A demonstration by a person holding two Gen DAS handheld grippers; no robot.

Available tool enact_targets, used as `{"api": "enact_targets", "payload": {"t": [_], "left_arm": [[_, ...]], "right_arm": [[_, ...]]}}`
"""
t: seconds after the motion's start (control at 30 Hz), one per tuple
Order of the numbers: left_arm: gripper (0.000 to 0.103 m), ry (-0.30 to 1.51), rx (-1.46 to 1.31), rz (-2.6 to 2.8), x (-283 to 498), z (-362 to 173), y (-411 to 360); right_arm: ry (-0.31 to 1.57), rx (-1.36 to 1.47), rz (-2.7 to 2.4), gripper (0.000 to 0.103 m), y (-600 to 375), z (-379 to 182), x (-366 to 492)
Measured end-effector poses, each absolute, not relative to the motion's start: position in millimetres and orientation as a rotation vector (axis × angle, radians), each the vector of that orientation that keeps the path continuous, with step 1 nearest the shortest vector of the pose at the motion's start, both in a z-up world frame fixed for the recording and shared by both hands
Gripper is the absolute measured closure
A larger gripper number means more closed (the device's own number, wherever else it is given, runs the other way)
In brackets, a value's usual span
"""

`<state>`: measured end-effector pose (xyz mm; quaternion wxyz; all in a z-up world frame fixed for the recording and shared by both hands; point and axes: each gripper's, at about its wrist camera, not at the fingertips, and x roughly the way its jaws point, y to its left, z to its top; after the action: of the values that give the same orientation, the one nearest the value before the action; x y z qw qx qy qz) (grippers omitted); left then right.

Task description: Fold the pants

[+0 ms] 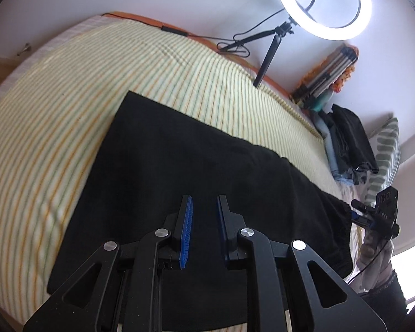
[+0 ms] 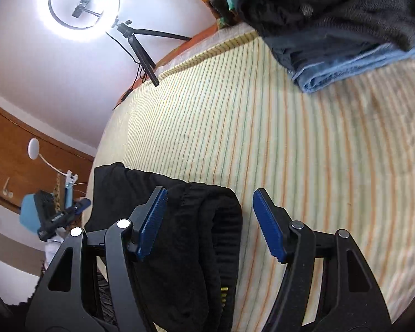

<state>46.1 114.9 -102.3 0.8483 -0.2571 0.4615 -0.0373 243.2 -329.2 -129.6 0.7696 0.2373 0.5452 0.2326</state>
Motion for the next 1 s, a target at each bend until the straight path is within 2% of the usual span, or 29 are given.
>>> {"api": "enact_targets", "payload": {"t": [0.17, 0.2, 0.23, 0.3, 0.33, 0.43, 0.57, 0.77, 0.87, 0.93, 1.0], "left_arm": [[0.087, 0.993, -0.519, -0.059, 50.0, -112.2, 113.3], [0.087, 0.997, -0.519, -0.055, 50.0, -114.7, 114.1], [0.087, 0.998, -0.519, -0.048, 50.1, -116.7, 114.9], [0.087, 0.993, -0.522, -0.049, 50.1, -119.5, 115.7], [0.087, 0.989, -0.520, -0.049, 50.6, -119.6, 115.5], [0.087, 0.982, -0.518, -0.053, 52.2, -119.8, 116.4], [0.087, 0.977, -0.538, -0.063, 51.4, -120.3, 120.5], [0.087, 0.982, -0.533, -0.073, 49.9, -119.9, 121.5], [0.087, 0.990, -0.540, -0.060, 47.8, -116.2, 128.1], [0.083, 0.975, -0.535, -0.044, 45.4, -108.7, 135.9], [0.083, 0.954, -0.526, -0.031, 42.0, -101.0, 142.6]], "right_arm": [[1.192, 0.513, 0.574, 0.034, -314.2, -137.2, 242.2], [1.193, 0.501, 0.569, 0.040, -312.2, -136.9, 241.7], [1.192, 0.499, 0.565, 0.059, -312.7, -137.3, 241.2], [1.205, 0.534, 0.568, 0.073, -313.9, -139.3, 239.5], [1.204, 0.543, 0.563, 0.086, -315.1, -138.7, 237.0], [1.177, 0.510, 0.568, 0.089, -310.3, -123.5, 224.4], [1.079, 0.409, 0.474, 0.091, -317.5, -91.1, 211.1], [1.175, 0.348, 0.351, 0.091, -322.6, -124.6, 225.1], [1.171, 0.336, 0.348, 0.082, -320.8, -124.9, 229.0], [1.166, 0.339, 0.327, 0.062, -324.0, -118.9, 229.1], [1.148, 0.352, 0.320, 0.055, -330.5, -110.1, 224.6]]}}
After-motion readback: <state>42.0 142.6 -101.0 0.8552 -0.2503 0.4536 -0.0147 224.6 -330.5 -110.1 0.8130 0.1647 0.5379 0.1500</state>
